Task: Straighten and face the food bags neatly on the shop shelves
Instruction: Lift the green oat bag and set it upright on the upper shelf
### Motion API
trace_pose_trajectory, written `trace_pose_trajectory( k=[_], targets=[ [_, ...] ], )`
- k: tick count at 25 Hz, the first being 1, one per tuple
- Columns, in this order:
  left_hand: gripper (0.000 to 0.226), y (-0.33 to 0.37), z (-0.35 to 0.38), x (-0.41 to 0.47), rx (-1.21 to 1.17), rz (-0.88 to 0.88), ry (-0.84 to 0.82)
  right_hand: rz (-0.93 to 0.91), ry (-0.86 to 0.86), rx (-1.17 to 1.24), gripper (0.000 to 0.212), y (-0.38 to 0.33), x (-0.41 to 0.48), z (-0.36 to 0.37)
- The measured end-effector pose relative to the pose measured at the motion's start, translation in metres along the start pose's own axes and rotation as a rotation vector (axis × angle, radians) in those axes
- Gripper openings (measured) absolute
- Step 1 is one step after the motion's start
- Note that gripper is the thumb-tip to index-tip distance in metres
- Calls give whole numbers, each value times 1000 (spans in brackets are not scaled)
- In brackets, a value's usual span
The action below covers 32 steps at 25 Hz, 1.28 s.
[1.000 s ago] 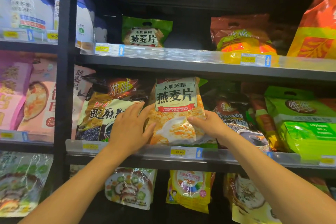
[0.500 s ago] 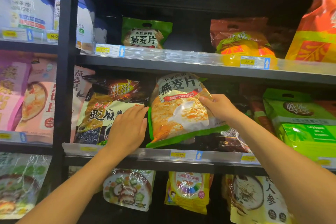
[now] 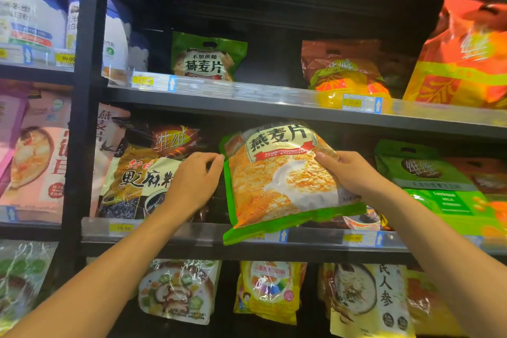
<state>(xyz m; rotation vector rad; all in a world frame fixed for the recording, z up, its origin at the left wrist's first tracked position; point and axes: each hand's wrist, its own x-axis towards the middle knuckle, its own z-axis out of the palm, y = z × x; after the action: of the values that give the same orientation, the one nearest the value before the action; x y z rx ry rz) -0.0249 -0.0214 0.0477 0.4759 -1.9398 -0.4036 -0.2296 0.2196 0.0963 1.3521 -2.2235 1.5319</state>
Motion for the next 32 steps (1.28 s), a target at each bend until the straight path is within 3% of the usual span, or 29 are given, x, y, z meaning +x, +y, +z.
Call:
trace_pose_trajectory(
  k=[2, 3, 5, 7, 13, 18, 22, 29, 32],
  targets=[
    [77, 15, 5, 10, -205, -215, -163, 11, -1, 14, 52, 2, -9, -6],
    [84, 20, 8, 12, -358, -359, -264, 10, -5, 18, 55, 5, -12, -8],
    [68, 35, 10, 10, -622, -547, -465, -3, -7, -4, 65, 9, -19, -11],
    [57, 43, 14, 9, -749, -599, -542, -11, -3, -11, 64, 10, -28, -14],
    [48, 51, 26, -6, -810, -544, -539, 24, -25, 74, 43, 9, -64, -22],
    [46, 61, 26, -19, -791, -503, -483, 23, -51, 96, 41, 9, -85, -30],
    [68, 67, 15, -30, -752, -470, -413, 0, -86, 152, 27, 8, -103, -37],
    [65, 92, -34, -33, -689, -342, -259, -83, -136, 232, 19, -14, -112, -47],
    [78, 107, -67, -20, -680, -289, -224, -152, -166, 243, 19, -33, -103, -53]
  ],
)
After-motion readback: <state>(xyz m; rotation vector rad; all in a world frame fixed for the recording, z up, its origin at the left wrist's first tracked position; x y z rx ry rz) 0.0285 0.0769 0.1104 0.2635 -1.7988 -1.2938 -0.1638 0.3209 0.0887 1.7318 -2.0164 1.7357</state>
